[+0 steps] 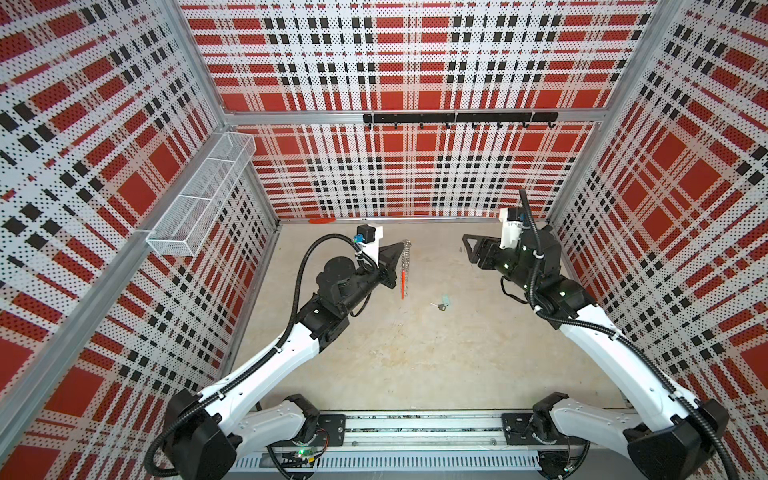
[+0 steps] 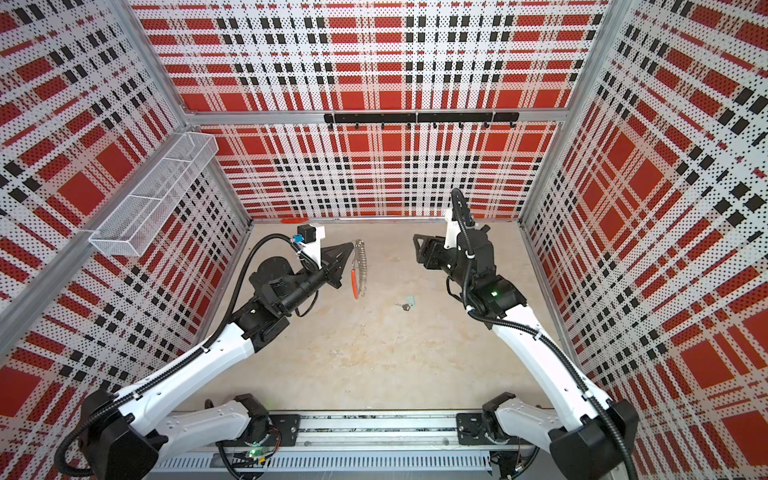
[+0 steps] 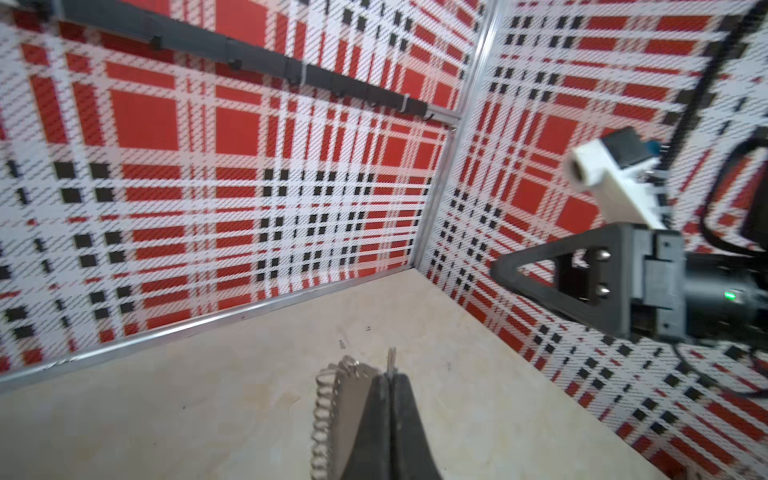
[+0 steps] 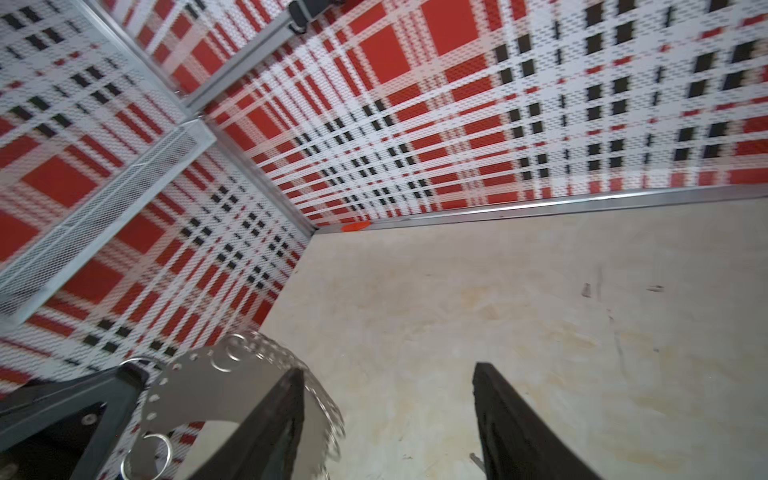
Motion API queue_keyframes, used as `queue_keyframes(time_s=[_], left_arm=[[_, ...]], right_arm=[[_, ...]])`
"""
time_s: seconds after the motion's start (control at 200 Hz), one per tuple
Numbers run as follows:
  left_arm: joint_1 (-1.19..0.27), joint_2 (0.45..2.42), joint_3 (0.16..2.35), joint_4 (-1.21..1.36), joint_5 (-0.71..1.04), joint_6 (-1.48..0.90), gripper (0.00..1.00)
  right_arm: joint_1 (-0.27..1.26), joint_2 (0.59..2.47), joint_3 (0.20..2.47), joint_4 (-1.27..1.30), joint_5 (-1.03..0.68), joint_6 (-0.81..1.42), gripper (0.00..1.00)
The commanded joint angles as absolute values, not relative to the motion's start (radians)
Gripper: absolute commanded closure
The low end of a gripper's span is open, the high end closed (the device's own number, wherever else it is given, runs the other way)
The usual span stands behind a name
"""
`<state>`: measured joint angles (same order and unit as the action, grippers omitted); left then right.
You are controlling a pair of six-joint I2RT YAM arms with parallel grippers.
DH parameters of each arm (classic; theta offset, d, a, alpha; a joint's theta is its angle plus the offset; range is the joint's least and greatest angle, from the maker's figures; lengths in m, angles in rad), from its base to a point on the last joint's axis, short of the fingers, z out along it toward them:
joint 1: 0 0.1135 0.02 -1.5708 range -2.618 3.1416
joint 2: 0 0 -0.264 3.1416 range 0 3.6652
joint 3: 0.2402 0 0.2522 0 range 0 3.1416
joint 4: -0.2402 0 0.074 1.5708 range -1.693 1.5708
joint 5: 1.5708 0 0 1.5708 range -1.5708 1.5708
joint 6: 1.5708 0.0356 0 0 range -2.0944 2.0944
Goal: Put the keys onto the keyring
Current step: 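Lift the keyring disc with the left gripper while the right gripper reaches toward it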
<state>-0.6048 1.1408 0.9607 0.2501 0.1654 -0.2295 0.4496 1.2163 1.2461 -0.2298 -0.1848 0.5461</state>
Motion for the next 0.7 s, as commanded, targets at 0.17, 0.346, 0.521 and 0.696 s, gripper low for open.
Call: queue_keyframes(time_s=[0.17, 0.346, 0.521, 0.696], left_arm=[[-0.534, 1.279, 1.223, 0.132, 0.468, -0.280, 1.00], [-0.519, 1.301, 1.251, 0.181, 0.502, -0.342, 1.00], [-0.537, 1.286, 1.208, 0.274, 0.473, -0.404, 1.00], [-0.554, 1.308, 1.185, 0.250, 0.446, -0.374, 1.00]], right_arm=[[0.454, 1.301, 1.396, -0.199, -0.358, 0.546, 0.36], [0.455, 1.359, 1.505, -0.409, -0.018, 0.476, 0.45], [0.450, 1.349, 1.527, -0.417, 0.161, 0.503, 0.35], [0.449, 1.335, 1.462, -0.430, -0.013, 0.542, 0.31]])
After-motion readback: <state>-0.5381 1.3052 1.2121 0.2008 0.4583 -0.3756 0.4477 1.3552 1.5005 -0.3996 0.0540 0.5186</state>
